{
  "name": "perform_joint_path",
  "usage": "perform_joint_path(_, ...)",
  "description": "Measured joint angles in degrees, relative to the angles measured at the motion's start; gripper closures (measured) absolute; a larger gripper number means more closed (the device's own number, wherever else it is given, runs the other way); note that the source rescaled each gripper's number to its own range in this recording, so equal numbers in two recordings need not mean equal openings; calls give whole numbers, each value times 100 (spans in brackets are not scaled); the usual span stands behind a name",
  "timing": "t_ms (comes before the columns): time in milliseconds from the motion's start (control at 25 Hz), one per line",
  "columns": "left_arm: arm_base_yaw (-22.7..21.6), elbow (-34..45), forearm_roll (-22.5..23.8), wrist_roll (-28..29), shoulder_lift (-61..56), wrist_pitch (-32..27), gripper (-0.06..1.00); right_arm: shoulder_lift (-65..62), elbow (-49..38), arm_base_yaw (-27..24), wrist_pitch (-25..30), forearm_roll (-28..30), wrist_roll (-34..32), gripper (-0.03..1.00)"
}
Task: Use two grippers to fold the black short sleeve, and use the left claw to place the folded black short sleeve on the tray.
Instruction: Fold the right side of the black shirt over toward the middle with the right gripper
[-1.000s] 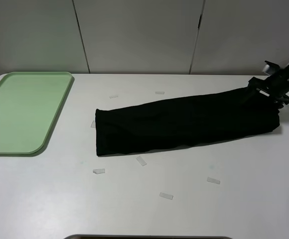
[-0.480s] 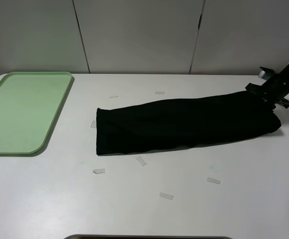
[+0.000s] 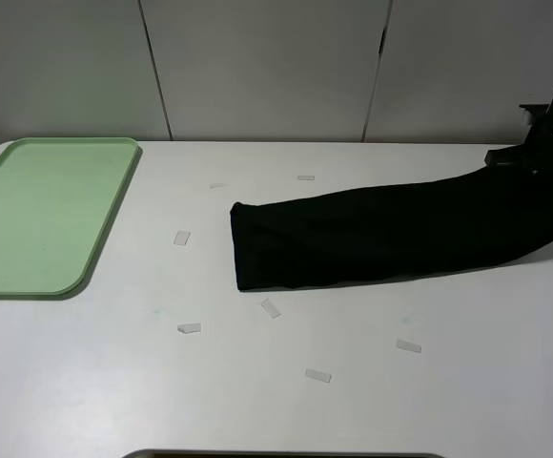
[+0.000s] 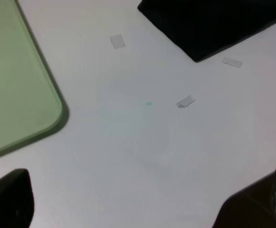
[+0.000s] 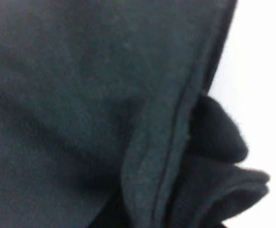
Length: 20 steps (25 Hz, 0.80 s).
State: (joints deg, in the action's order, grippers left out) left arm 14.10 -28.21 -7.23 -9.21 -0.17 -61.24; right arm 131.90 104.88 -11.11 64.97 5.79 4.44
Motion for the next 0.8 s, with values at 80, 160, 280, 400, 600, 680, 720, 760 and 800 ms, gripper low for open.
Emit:
perform_joint_path(80,0,0,0,0,0,0,-6,-126,0,131,73,385,-330,89)
perform_joint_path(160,0,0,0,0,0,0,-6,-218,0,278,247,594,-586,89)
perform_joint_path(280,0,0,0,0,0,-5,-6,-337,17,499,431,701,-837,89)
perform_joint_path(400,0,0,0,0,0,-5,-6,-366,22,754,444,680,-971,89)
perform_joint_path(600,0,0,0,0,0,-5,-6,-383,22,1185,462,266,-1101,89)
perform_joint_path(680,0,0,0,0,0,-5,-6,-383,22,1327,462,46,-1104,89)
perform_joint_path(720,0,0,0,0,0,-5,-6,-383,22,1393,462,-54,-1104,89)
perform_joint_path(760,0,0,0,0,0,-5,-6,-383,22,1452,462,-181,-1104,89)
perform_joint_path(800,0,0,0,0,0,-5,-6,-383,22,1493,462,-314,-1084,86)
